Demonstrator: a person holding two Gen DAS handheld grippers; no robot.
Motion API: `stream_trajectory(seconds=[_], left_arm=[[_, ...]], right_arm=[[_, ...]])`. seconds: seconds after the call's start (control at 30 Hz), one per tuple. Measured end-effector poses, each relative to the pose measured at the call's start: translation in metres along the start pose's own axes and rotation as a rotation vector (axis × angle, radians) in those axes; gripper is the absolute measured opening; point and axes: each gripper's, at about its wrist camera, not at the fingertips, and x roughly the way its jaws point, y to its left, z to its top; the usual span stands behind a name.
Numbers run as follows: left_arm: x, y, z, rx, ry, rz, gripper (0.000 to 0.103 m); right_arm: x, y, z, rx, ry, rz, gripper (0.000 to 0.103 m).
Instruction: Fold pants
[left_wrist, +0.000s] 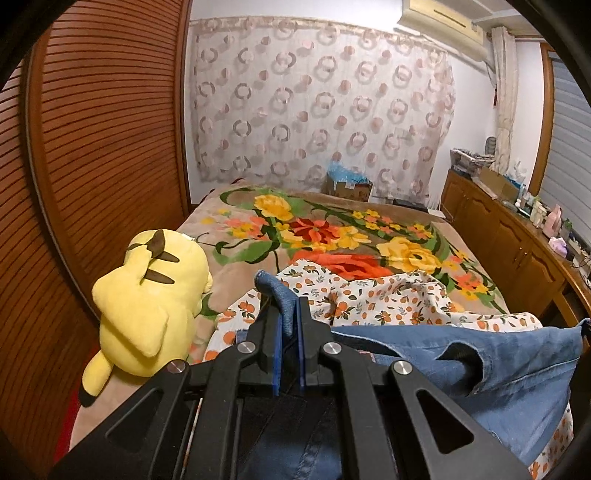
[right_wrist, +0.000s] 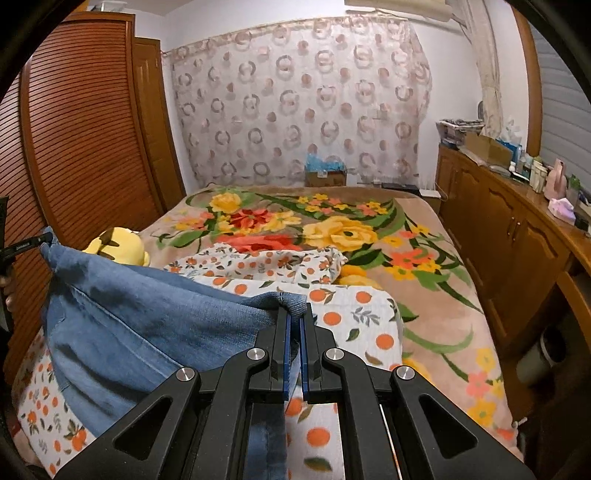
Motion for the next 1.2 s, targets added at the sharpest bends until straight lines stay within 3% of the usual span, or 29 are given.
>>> stream_trajectory(seconds=[0.33,0.4,0.5,0.57,0.63,0.77,0.9,1.2], left_arm=[[0.055,-0.006,-0.003,0.025,0.109,0.002,0.008],[0.059,-0.007,-0.005,0.034,0.136,0.001,0.012],[0.055,-0.01,-0.008,0.063,0.138,0.017,0.022],[0.047,-0.011,-0.008,0.077,0.129,0.014,0.044],[0.042,-0.011,-0.007,0.076,0.118,-0.008,0.049],[0.028,-0.017,-0.008,0.071,0.095,-0.055,0.074],[0.023,-0.033,-0.016,0.091,0.1,-0.098,0.078],[0.021,-0.077,-0.05,0.167,0.165,-0.162,0.078]], right_arm=[[0.028,0.002,0.004,0.012,0.094,-0.028,0.004],[0.029,0.004,0.005,0.017,0.108,-0.029,0.004],[0.027,0.006,0.011,0.013,0.117,-0.032,0.004],[0.025,0.006,0.015,0.014,0.119,-0.032,0.004],[0.021,0.006,0.016,0.009,0.118,-0.035,0.004],[0.022,0.003,0.016,0.01,0.114,-0.054,0.029],[0.015,0.0,0.012,0.022,0.108,-0.04,0.039],[0.021,0.002,0.005,0.013,0.162,0.01,0.042]])
